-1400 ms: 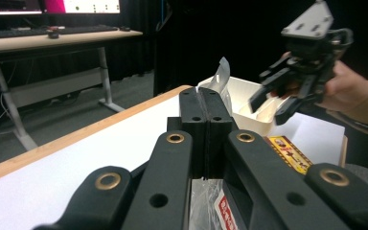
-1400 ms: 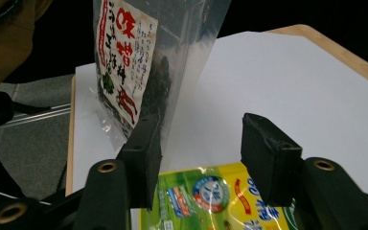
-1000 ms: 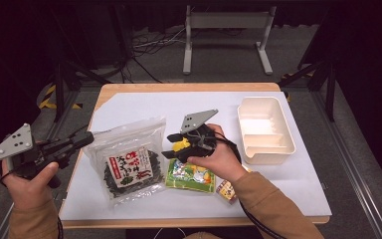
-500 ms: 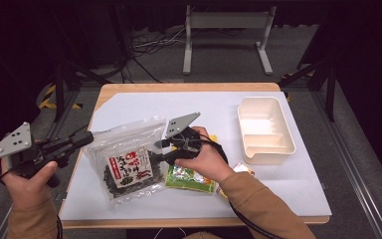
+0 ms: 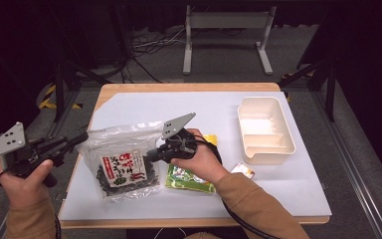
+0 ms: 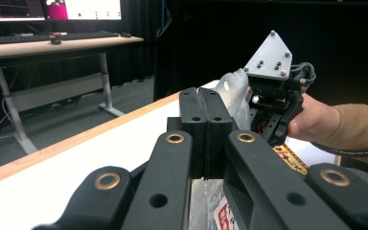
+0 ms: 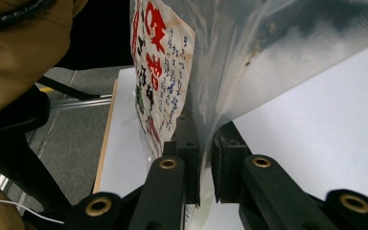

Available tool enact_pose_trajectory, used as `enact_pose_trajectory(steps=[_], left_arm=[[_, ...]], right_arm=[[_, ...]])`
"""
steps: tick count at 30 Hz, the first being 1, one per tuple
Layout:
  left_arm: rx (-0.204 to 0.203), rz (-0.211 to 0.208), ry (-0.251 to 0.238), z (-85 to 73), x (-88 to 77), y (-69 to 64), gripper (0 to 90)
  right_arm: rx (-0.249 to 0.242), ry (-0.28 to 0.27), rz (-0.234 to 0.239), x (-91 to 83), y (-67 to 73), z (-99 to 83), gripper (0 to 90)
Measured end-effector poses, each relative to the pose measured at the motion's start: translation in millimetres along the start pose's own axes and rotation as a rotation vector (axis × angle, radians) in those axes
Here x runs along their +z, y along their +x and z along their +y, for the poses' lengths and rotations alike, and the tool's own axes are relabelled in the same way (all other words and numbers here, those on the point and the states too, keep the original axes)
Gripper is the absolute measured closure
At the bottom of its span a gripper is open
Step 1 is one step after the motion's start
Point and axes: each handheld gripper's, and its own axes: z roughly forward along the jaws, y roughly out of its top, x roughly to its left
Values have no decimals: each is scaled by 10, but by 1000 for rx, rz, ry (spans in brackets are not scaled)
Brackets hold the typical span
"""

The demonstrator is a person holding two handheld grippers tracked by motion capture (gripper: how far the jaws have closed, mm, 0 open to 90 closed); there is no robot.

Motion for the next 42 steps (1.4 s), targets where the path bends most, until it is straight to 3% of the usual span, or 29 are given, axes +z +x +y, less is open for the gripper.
enact_pose_trajectory(steps=[6, 10, 15, 17, 20, 24, 36, 39, 42], left_arm=[[-6, 25, -13, 1, -28, 1, 900], [-14, 29, -50, 0, -60, 4, 886], [-13, 43, -71, 13, -58, -4, 740], [-11, 58, -81, 21, -39, -8, 605], [-14, 71, -73, 33, -25, -13, 459], [-28, 82, -71, 22, -12, 4, 383], [-31, 77, -15, -29, 126, 29, 293], [-30, 78, -8, -43, 154, 36, 273], [-30, 81, 11, -75, 222, 50, 254]], right_arm=[[9, -7, 10, -7, 11, 33, 839], [14, -28, 10, -36, 24, 69, 843], [28, -59, 8, -83, 23, 96, 846], [28, -66, 3, -103, 27, 107, 847], [29, -89, -4, -167, 26, 136, 849], [39, -117, -24, -271, 24, 208, 849], [29, -158, -121, -647, 13, 330, 850], [31, -158, -126, -669, 9, 329, 850], [37, -166, -168, -847, -20, 320, 849]])
